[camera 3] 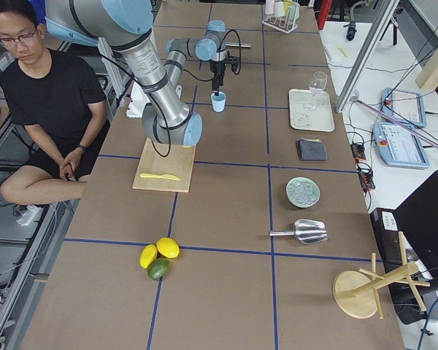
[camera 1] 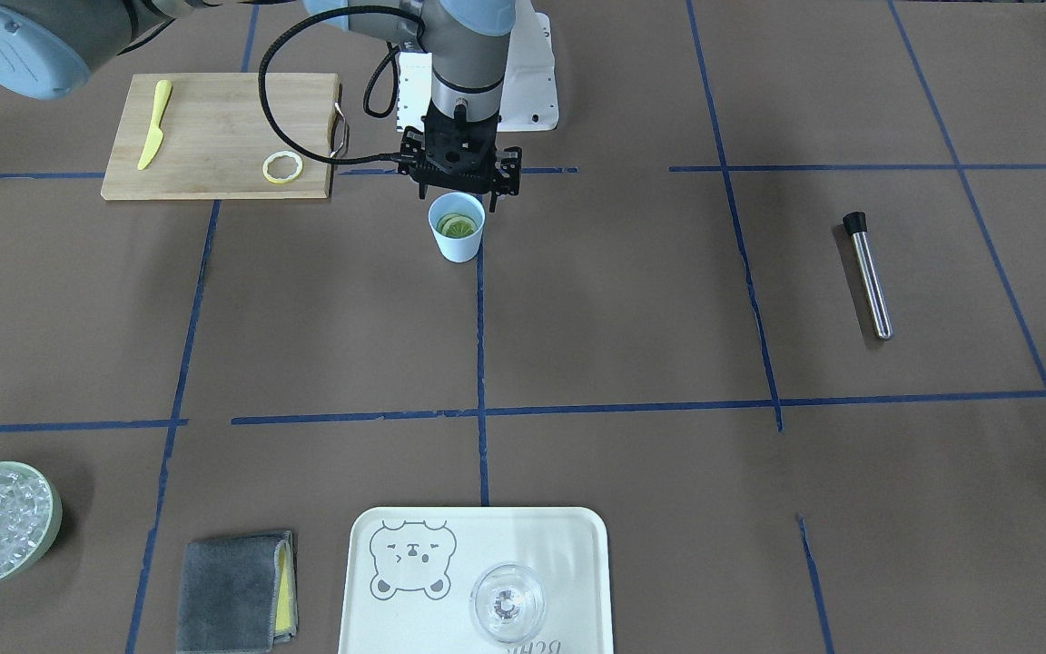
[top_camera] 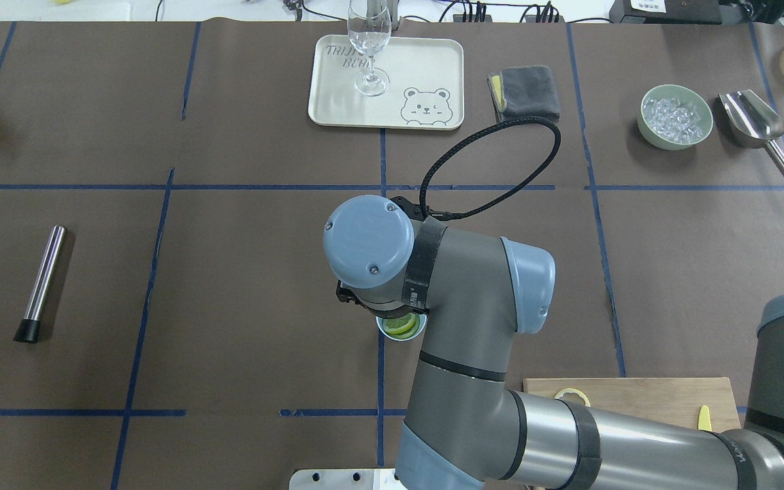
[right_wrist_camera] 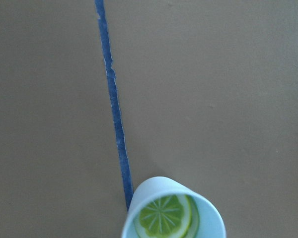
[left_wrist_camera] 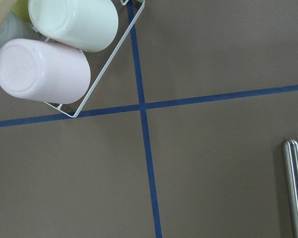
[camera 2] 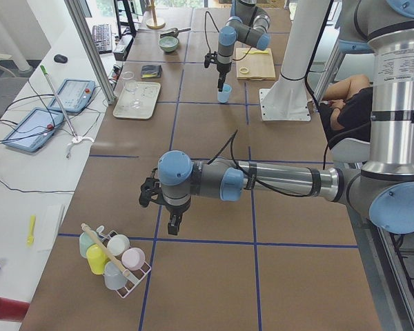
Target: Squeeze lemon into cup
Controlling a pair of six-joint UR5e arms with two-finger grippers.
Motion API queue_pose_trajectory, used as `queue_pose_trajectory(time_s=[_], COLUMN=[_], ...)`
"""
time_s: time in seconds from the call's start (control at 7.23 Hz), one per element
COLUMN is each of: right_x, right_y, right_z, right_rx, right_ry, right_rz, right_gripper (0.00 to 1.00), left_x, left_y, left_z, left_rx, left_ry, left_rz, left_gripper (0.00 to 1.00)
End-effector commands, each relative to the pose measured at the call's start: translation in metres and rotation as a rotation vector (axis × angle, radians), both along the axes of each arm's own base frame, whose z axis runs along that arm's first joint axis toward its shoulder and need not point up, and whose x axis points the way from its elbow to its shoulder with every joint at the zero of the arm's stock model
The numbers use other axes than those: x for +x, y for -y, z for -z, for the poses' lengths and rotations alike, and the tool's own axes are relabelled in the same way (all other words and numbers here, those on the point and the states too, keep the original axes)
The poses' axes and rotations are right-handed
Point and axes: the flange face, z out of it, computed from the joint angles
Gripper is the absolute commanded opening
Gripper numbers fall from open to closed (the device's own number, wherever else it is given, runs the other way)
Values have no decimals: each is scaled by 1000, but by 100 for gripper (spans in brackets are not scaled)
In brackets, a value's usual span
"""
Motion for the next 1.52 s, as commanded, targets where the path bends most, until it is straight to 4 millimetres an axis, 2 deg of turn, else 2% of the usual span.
queue_pose_trajectory(time_s=[0.0,0.14,0.28,0.55,0.83,0.97,1.11,1.24,1.38], right_x=[58,115,175,270,348,385,419,455,491], right_y=[23,54,88,142,170,170,164,159,165], right_z=[2,-29,-62,-116,-161,-193,-233,-282,-324], right_rx=[-11,17,62,115,144,161,195,203,207], right_ry=[-13,-20,-29,-49,12,92,151,191,223], right_rz=[2,32,74,164,181,173,175,186,202], right_gripper=[100,100,100,100,100,100,100,100,100], left_x=[4,29,54,83,111,135,159,174,191], left_y=[9,31,35,51,84,94,93,90,85], left_z=[17,44,56,93,145,157,151,131,104], left_rx=[15,31,39,36,-59,-112,-192,-262,-306], left_ry=[-4,-1,0,28,92,97,95,103,56], left_rz=[8,-7,-47,-85,-122,-157,-151,-136,-167], left_gripper=[100,100,100,100,100,100,100,100,100])
